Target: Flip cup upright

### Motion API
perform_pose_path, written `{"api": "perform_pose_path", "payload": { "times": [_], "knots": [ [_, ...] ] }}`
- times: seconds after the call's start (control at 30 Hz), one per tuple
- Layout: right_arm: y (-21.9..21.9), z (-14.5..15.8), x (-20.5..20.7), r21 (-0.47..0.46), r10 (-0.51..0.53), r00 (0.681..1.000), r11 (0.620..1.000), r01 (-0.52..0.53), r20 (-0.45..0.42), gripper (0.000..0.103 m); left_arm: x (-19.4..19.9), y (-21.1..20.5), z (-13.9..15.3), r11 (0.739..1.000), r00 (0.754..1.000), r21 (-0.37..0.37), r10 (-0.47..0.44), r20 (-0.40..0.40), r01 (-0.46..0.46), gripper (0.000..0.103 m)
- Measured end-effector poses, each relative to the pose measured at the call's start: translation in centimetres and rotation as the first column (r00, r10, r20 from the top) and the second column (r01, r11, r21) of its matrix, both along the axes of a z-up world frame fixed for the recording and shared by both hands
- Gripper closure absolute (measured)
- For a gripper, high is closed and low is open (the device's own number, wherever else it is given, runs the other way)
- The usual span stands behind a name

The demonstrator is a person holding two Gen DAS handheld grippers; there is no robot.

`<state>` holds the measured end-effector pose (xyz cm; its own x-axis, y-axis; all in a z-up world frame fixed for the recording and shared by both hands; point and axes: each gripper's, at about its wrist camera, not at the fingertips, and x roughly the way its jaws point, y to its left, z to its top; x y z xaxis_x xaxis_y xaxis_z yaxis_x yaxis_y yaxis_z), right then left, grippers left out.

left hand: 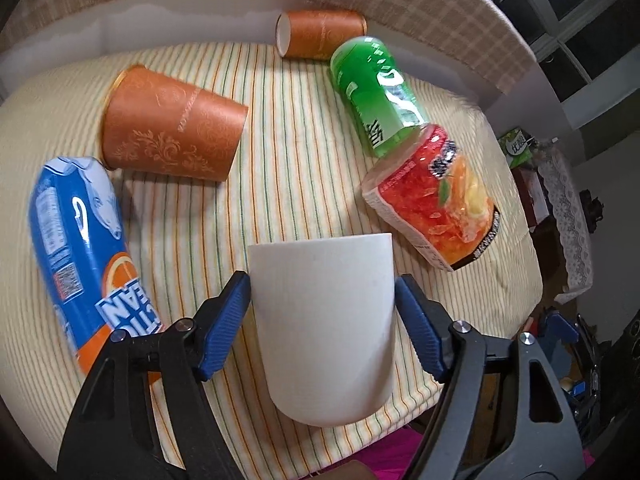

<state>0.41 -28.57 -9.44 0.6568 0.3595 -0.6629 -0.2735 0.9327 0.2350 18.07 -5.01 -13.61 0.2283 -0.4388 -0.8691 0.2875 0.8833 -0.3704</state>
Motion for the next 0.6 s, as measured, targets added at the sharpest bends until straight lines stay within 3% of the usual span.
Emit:
{"api": "perform_pose_path", "payload": {
  "times": [0.27,0.6],
  "knots": [
    [0.3,-0.6,0.4,0.005,0.009,1.0,1.0,-0.009,-0.011,0.022,-4.0,-0.9,2.7,0.998,0.972,0.063,-0.006,0.234,-0.009,0.028],
    [0.1,-0.9,0.5,-0.004,-0.012,1.0,1.0,0.012,-0.011,0.022,-5.8,-2.0,3.0,0.995,0.94,0.093,0.006,0.341,-0.04,0.028]
  ]
}}
